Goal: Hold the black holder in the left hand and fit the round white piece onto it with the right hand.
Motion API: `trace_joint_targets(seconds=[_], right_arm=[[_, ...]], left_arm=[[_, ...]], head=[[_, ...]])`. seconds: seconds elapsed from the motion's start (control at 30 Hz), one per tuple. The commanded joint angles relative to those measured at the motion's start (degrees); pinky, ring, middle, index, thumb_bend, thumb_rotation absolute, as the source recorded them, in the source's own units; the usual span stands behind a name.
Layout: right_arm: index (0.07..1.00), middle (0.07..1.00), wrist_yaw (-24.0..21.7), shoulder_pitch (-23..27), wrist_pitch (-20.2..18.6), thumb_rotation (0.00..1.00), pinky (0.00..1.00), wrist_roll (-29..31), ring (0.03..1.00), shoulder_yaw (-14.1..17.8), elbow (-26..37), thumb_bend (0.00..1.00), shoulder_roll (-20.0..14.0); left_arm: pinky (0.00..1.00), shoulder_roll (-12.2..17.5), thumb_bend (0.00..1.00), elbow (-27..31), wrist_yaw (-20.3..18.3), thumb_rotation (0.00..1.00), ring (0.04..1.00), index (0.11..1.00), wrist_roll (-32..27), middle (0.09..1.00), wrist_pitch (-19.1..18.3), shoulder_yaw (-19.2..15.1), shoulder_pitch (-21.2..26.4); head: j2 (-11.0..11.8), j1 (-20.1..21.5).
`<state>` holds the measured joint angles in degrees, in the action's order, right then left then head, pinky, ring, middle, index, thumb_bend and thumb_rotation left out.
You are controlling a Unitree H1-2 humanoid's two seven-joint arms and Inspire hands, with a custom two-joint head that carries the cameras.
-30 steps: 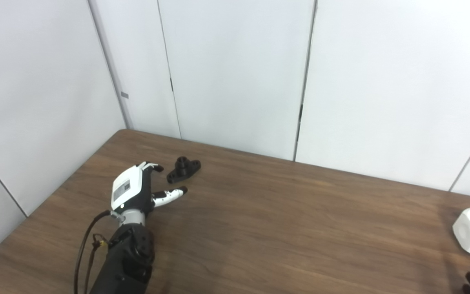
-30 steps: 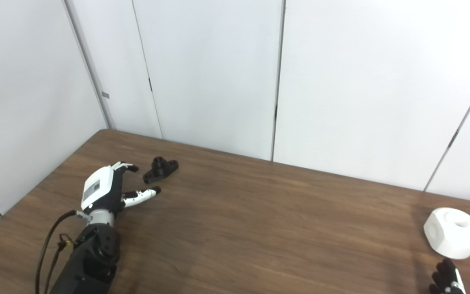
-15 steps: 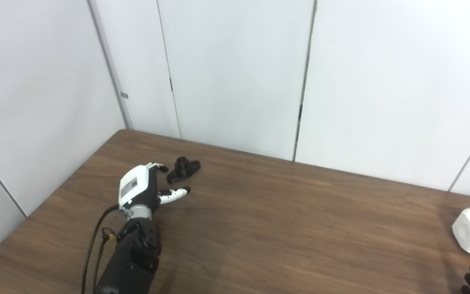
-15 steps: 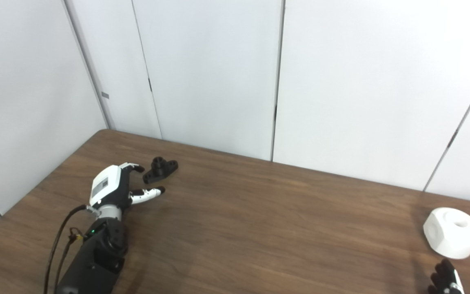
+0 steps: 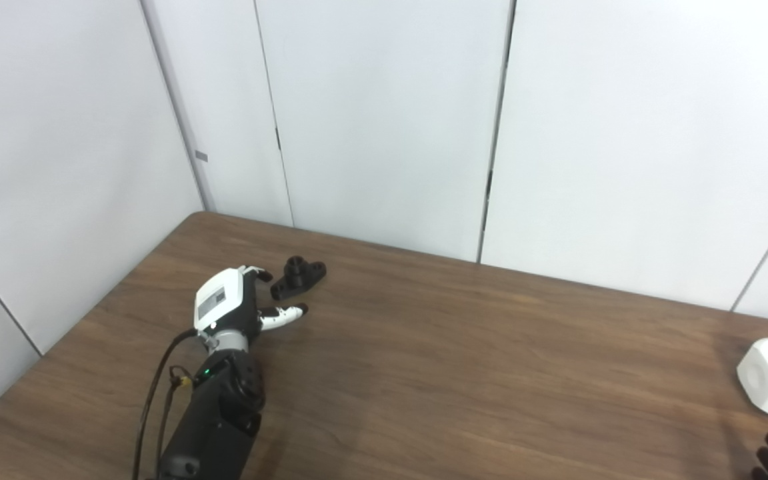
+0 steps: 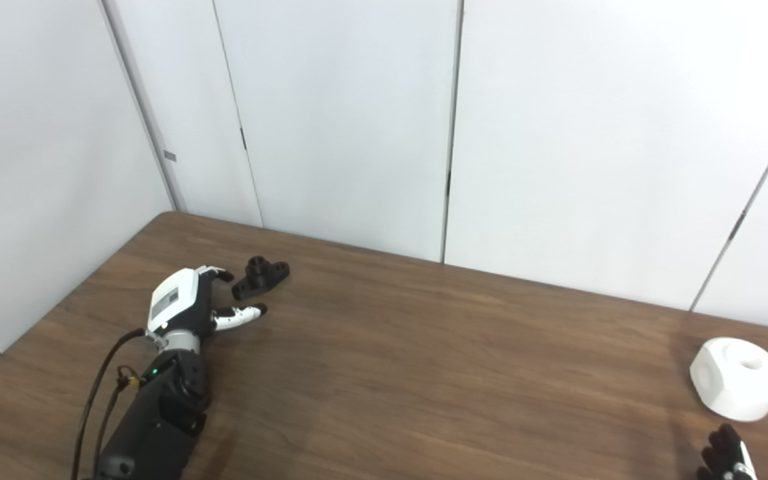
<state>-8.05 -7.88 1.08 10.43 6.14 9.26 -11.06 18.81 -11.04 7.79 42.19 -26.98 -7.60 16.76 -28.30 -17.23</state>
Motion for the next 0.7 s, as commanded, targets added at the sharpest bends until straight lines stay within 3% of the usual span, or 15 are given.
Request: trace_joint_targets(seconds=[0.0,0.67], right_arm=[[0.999,1.000,-0.6,-0.4,0.0,1.00,1.00,0.1,1.000,-0.2,0.9,0.62,-0.5],[1.000,1.000,-0.4,-2.1,-0.4,1.00,1.00,-0.8,1.000,-0.8,3.0,0.58,-0.6]], left_arm=[[0.98,2.3,0.77,0.2,1.7,0.38,0.959,0.755,1.0,0.910,0.1,0.2,2.7],[0.98,2.9,0.76,-2.1,1.1,0.36,0.961,0.746,0.2,0.901,0.1,1.2,4.3]], head=[[-0.1,0.1],[-0.8,1.0]])
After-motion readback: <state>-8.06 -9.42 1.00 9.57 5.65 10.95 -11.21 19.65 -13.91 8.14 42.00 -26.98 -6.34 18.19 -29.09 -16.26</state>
